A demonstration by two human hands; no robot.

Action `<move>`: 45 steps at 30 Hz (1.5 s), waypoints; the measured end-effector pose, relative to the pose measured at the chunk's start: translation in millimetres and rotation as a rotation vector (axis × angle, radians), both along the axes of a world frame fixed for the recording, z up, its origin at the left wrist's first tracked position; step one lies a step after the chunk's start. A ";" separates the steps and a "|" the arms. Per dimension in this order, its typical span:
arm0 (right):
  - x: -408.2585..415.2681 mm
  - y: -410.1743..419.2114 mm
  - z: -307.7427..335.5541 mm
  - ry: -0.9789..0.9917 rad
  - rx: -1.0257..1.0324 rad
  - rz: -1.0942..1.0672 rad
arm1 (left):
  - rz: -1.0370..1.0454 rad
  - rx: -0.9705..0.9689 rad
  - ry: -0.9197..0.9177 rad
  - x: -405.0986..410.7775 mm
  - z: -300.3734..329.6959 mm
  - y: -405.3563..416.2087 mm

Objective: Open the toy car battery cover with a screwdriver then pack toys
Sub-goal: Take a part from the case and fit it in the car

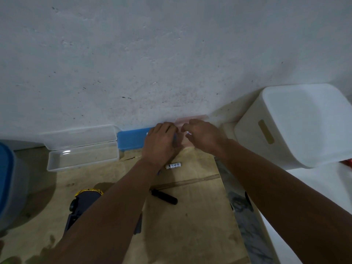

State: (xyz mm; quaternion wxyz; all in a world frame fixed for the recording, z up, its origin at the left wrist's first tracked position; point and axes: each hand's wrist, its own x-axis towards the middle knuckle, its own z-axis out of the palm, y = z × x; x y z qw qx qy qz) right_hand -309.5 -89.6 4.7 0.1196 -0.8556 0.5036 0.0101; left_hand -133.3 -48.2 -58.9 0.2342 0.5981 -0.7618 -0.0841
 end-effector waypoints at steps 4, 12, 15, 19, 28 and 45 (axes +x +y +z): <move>2.9 -0.8 -9.2 0.018 0.019 0.096 | 0.007 -0.022 0.015 0.1 -1.9 -1.3; -11.1 17.0 -12.3 -0.138 -0.260 0.058 | 0.021 -0.010 0.072 -0.7 3.6 0.2; -17.5 24.9 -9.3 -0.234 -0.317 -0.028 | 0.038 0.023 0.085 -1.6 7.9 0.9; -28.6 27.9 -12.0 -0.257 -0.338 -0.122 | 0.050 0.055 0.104 -4.3 13.5 2.9; -46.5 32.5 -40.8 -0.164 -0.433 0.050 | -0.046 -0.030 -0.038 1.0 1.8 -1.1; -29.3 42.7 -37.6 -0.081 -0.349 -0.037 | -0.039 0.077 -0.156 -5.9 16.2 2.6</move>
